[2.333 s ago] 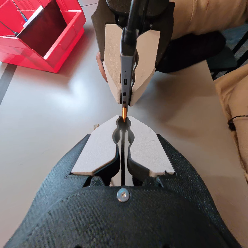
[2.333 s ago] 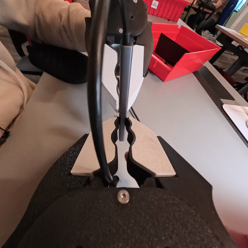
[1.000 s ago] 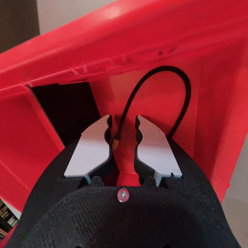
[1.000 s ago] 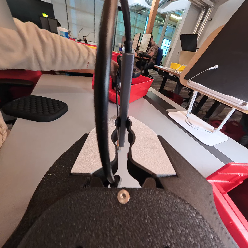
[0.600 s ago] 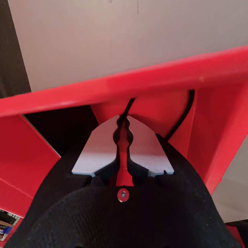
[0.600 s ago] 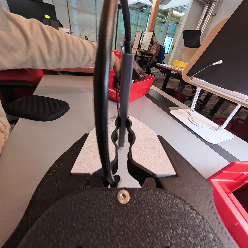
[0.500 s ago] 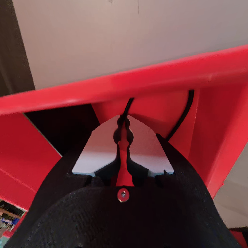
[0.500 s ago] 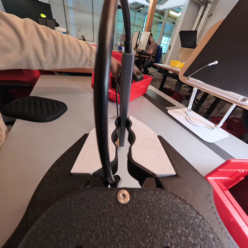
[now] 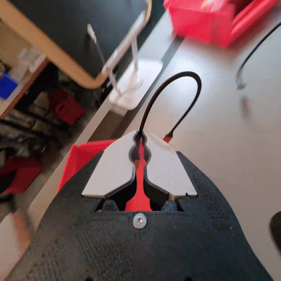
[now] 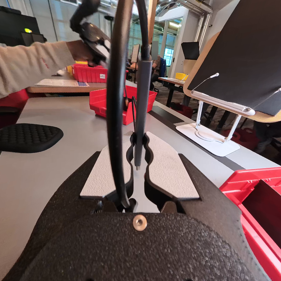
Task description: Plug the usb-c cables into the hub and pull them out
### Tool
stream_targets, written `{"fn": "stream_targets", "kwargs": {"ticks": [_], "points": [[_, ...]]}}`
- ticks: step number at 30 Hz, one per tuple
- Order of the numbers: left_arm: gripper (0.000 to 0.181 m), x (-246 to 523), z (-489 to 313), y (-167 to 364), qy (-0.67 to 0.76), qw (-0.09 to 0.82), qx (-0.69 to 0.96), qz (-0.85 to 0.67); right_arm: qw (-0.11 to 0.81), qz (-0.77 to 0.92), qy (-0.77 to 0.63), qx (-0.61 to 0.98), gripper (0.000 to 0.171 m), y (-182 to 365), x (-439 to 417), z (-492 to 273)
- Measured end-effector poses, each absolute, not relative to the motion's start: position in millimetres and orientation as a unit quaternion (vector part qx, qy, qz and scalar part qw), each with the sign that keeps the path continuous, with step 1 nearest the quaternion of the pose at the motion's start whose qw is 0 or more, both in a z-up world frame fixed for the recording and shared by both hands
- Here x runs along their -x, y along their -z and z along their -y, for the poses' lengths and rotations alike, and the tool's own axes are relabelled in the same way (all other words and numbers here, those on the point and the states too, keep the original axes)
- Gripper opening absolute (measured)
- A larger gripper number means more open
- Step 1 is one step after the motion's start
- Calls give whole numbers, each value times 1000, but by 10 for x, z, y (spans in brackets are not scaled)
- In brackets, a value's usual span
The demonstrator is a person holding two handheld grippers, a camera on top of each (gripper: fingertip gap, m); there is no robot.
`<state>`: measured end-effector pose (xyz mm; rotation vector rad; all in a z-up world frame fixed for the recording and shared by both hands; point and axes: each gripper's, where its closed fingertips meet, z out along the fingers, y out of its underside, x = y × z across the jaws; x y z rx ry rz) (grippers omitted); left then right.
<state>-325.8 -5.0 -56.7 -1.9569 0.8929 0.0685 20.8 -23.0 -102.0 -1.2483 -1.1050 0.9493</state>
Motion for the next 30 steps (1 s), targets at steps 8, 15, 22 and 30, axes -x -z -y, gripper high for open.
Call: {"fn": "stream_targets", "kwargs": {"ticks": [8,15,22,30], "points": [[3,1536,370,971,270,577,681,-360,597,437,-378,557,10,1003,-348,48],[3,653,656,1488,446,533,587,-415,598,426,-363,574,10,1090,-401,-66],[2,828,833,2124,316,449,613,-568,595,433,-356,575,10,1132,-389,-71],[18,1623,642,2301,123,358,715,-587,592,433,-360,576,10,1142,-390,-88]]}}
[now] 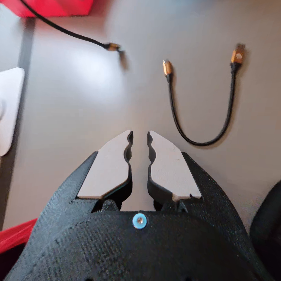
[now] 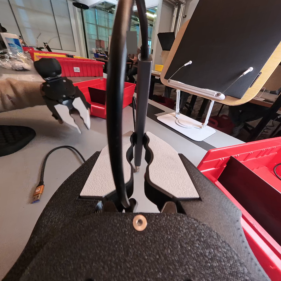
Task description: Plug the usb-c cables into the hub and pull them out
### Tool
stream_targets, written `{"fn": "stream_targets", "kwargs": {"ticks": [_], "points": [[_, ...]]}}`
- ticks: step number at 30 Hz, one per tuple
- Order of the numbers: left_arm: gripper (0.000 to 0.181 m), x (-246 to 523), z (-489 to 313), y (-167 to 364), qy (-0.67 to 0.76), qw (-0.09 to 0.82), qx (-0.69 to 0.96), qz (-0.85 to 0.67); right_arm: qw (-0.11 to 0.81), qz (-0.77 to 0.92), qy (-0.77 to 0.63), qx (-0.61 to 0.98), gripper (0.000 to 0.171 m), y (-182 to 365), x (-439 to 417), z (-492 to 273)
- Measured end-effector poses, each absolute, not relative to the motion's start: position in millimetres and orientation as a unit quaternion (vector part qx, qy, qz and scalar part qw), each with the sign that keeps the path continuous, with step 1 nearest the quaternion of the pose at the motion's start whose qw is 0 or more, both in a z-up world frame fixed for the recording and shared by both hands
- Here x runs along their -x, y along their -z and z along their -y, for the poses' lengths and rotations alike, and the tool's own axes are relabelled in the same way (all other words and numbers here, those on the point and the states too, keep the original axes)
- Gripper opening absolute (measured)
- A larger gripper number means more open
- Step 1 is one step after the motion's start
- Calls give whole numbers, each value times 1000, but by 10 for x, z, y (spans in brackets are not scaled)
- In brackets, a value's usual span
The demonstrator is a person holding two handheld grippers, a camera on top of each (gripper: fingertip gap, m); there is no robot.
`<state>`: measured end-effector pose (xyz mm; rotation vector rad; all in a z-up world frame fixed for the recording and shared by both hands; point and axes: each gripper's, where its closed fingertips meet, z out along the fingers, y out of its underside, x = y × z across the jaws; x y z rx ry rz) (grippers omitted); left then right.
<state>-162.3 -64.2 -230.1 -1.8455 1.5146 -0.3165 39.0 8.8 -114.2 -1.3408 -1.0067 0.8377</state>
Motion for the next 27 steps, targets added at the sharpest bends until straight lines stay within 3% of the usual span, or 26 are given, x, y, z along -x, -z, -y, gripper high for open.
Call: {"fn": "stream_targets", "kwargs": {"ticks": [4,10,17,21,24,27], "points": [[18,1408,608,2071,173,391,731,-532,594,433,-359,575,10,1126,-393,-79],[21,782,650,2479,216,311,765,-521,596,433,-356,575,10,1121,-398,-73],[27,561,629,2698,195,244,778,-545,599,431,-355,574,10,1098,-440,-82],[12,572,616,2724,177,241,779,-552,597,428,-361,575,10,1095,-456,-91],[12,586,575,2714,129,275,757,-578,593,429,-363,577,10,1121,-448,-94],[12,653,451,2605,53,365,726,-581,585,438,-362,578,10,1165,-425,-74]]}}
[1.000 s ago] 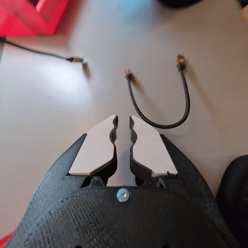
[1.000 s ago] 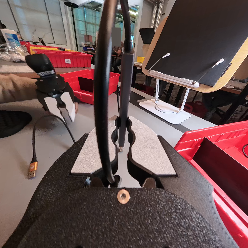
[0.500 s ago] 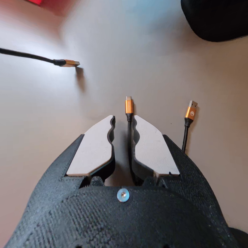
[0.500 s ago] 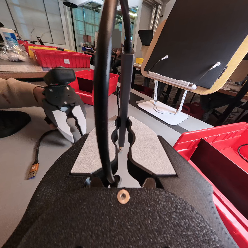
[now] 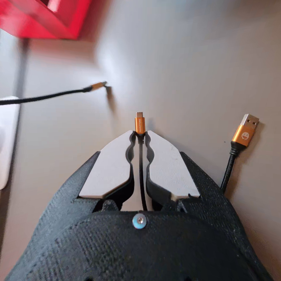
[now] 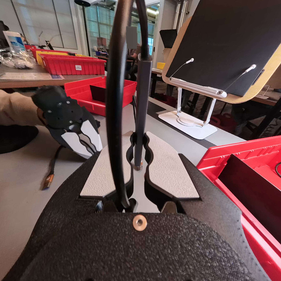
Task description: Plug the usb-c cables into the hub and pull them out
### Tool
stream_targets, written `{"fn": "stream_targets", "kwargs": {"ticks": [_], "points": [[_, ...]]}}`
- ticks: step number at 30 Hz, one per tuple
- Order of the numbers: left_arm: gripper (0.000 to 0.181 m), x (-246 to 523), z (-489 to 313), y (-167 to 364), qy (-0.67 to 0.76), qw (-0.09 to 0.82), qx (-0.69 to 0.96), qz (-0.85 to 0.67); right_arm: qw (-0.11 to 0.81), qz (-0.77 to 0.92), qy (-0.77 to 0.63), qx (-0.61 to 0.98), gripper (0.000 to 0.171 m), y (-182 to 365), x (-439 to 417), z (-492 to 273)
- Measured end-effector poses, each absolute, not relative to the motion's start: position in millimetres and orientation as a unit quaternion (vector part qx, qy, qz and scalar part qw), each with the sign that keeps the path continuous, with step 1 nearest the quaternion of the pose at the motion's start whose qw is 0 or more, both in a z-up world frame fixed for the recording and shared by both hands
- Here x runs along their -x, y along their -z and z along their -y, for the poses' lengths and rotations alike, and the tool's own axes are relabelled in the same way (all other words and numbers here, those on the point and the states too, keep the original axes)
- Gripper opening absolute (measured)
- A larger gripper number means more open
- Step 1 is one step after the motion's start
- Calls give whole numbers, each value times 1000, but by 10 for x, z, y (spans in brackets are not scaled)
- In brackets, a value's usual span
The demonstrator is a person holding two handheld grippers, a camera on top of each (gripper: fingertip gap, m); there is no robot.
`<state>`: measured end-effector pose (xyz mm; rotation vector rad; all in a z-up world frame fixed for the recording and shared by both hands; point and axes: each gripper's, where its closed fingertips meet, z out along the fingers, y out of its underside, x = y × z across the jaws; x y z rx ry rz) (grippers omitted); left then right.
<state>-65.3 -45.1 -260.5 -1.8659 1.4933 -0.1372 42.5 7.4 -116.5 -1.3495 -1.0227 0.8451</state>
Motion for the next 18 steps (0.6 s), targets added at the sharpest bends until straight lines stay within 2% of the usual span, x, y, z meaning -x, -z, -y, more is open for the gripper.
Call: {"fn": "stream_targets", "kwargs": {"ticks": [5,10,14,18], "points": [[12,913,327,1994,-83,524,639,-556,556,447,-386,585,10,1210,-360,-16],[12,1187,439,1161,-204,625,540,-525,492,472,-429,592,10,1335,-266,122],[11,1232,522,888,-295,623,474,-547,434,538,-445,570,10,1502,-155,349],[12,909,566,1148,-331,580,428,-608,400,609,-422,540,10,1712,2,618]]}}
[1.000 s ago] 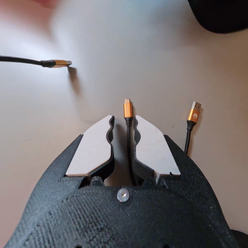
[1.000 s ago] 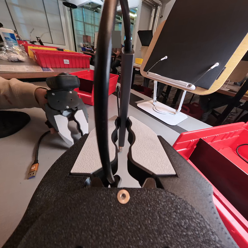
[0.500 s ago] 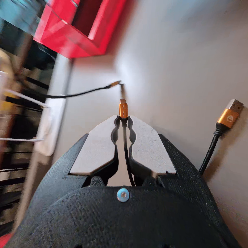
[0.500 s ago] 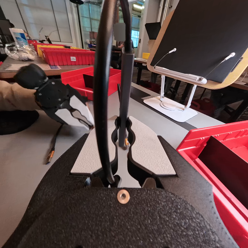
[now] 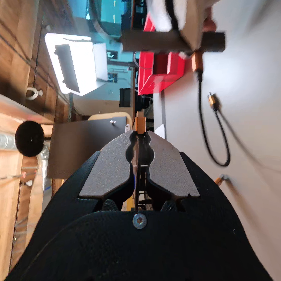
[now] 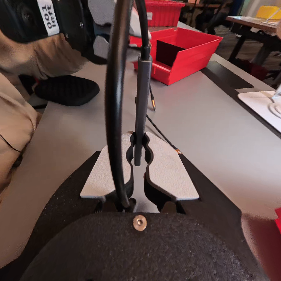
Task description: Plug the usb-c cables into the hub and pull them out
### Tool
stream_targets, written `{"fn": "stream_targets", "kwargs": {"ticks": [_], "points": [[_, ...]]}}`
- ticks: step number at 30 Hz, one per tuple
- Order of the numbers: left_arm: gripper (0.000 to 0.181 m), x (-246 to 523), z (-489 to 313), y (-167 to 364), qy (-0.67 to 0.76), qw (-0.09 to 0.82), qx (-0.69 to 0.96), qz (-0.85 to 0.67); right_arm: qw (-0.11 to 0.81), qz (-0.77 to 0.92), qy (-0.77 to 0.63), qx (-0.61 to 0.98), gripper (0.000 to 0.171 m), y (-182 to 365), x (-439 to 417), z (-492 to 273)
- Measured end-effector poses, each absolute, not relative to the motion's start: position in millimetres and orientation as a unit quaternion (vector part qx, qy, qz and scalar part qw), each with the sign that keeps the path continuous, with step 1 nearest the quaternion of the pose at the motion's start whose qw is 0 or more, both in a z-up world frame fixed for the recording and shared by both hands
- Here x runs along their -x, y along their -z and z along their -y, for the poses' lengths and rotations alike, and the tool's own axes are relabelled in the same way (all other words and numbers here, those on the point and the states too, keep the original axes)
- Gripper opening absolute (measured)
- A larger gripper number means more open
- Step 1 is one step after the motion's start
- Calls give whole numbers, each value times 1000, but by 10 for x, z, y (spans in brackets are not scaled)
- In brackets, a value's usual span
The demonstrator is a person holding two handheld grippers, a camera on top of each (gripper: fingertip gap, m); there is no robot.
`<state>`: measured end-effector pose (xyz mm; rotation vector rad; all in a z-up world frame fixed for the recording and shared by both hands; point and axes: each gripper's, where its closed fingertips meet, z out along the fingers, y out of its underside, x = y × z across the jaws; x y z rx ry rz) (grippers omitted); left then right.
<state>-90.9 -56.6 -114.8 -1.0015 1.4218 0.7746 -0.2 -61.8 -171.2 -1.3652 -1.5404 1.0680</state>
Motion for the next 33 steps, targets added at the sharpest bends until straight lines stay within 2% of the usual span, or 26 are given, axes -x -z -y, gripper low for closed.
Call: {"fn": "stream_targets", "kwargs": {"ticks": [4,11,33], "points": [[11,540,623,1414,-332,562,405,-641,396,598,-466,518,10,1659,102,737],[12,320,713,1487,-337,551,411,-643,388,574,-523,496,10,1618,84,772],[12,269,785,1560,-312,555,396,-662,380,583,-516,500,10,1678,134,810]]}}
